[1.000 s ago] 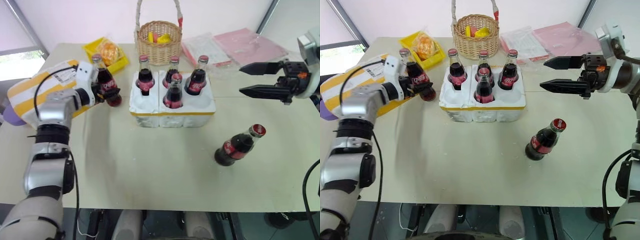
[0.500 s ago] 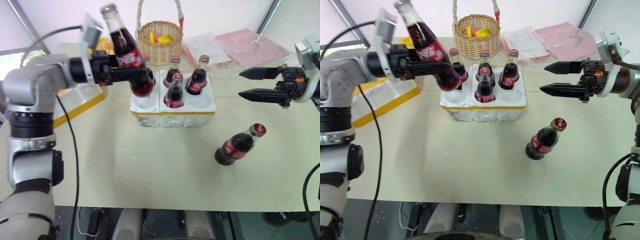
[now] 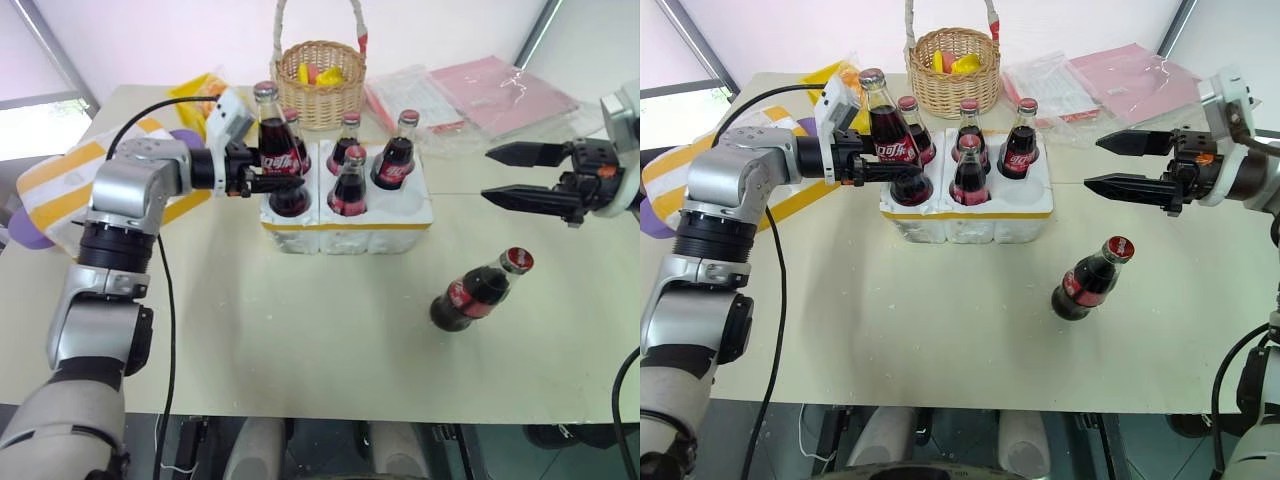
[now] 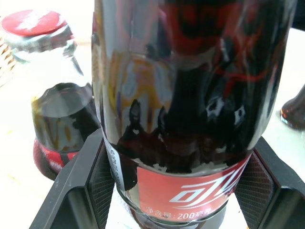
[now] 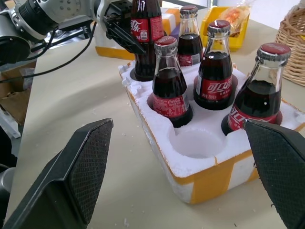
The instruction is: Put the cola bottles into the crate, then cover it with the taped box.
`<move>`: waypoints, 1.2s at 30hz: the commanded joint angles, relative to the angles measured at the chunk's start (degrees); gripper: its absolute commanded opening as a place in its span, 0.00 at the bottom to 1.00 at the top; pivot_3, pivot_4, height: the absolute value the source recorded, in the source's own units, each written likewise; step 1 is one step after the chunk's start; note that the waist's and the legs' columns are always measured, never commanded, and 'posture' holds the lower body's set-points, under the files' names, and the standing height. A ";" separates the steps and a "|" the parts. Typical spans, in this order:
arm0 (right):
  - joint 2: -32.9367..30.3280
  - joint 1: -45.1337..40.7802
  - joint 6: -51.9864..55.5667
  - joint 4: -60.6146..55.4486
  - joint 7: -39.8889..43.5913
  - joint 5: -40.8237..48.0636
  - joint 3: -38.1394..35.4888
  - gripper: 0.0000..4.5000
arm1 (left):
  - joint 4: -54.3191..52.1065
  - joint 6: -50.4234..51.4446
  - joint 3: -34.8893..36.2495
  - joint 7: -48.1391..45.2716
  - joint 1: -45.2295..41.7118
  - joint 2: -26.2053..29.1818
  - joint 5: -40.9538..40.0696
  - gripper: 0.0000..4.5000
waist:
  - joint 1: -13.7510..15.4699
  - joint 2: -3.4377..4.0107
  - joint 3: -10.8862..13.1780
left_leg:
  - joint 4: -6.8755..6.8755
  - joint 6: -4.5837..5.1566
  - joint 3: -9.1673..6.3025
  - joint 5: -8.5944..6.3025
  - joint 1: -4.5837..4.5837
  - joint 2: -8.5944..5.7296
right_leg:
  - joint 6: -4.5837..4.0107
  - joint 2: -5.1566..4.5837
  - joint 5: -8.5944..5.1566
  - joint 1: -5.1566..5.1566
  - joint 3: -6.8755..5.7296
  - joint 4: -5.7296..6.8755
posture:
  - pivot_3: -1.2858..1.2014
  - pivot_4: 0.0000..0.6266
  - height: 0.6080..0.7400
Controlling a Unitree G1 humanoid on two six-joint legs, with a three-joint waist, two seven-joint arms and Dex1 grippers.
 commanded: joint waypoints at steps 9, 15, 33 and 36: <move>-0.25 -0.98 -1.10 -1.36 -0.75 0.95 -1.12 1.00 | 1.75 -9.36 -3.97 1.98 1.46 -4.90 7.65 0.72 | 0.29 0.00 0.00 | 0.03 0.00 0.00 0.00 0.00 -0.02 | 0.01 -0.02 0.01 0.03 0.00 -0.01 | 0.52 0.24 0.98; -0.26 -0.76 -1.22 -1.44 -0.86 1.04 -1.19 1.00 | 1.71 -9.79 -3.27 2.56 2.67 -5.60 8.33 0.99 | 0.21 0.00 -0.02 | 0.04 0.00 0.00 0.00 0.06 -0.02 | 0.01 -0.02 0.01 0.10 0.00 -0.01 | 0.52 0.24 0.98; -1.33 -0.51 -7.33 7.62 -1.54 -2.66 -2.50 1.00 | -17.95 16.63 15.22 -9.12 -0.03 12.51 -18.17 0.99 | -0.07 0.00 -0.01 | 0.04 0.00 -0.01 0.00 0.06 0.01 | 0.01 0.00 0.01 0.08 0.00 0.01 | 0.52 0.24 0.98; -3.10 2.28 -8.16 7.98 -0.46 -2.22 -4.96 1.00 | -24.25 24.97 15.33 -16.15 1.64 17.44 -27.20 0.99 | -0.10 0.00 -0.01 | 0.00 0.01 0.00 0.00 0.05 0.00 | 0.01 -0.01 0.01 0.09 0.00 -0.03 | 0.52 0.24 0.98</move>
